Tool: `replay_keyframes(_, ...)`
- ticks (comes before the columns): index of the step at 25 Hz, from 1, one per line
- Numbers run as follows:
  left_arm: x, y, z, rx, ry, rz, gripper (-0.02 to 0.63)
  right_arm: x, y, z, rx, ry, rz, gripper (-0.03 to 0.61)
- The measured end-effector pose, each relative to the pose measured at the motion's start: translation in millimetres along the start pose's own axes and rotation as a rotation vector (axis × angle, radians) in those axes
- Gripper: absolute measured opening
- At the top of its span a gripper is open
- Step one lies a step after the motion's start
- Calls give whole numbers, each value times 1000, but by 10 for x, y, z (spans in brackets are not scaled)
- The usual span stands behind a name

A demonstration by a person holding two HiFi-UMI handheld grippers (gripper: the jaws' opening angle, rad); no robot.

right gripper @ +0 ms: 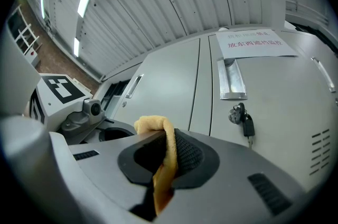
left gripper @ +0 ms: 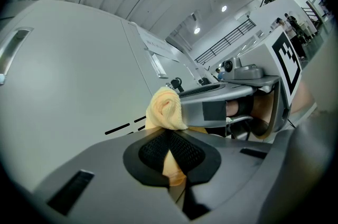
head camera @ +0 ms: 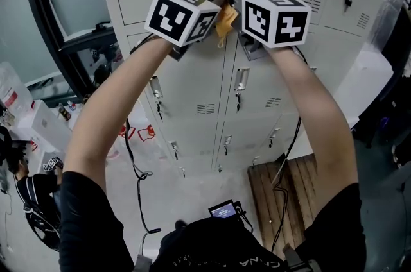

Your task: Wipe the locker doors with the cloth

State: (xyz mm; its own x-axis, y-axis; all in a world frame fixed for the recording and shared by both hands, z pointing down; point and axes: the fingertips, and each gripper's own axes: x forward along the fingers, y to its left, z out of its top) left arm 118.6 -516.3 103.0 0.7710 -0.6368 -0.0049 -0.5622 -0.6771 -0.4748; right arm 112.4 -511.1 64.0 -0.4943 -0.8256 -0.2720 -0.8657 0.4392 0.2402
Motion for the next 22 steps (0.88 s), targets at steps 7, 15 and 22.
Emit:
replay_keyframes(7,-95,-19,-21,11,-2,-42,20,-24,94,16,9,14,8,51)
replay_keyframes(15,-755,11,-17,-44,-173,-48,20,-117,722,161,-6,-81,55,51)
replay_keyframes(22,-930,56,86,2,-247,-9,20,-135,868,324,31,-170,96,51)
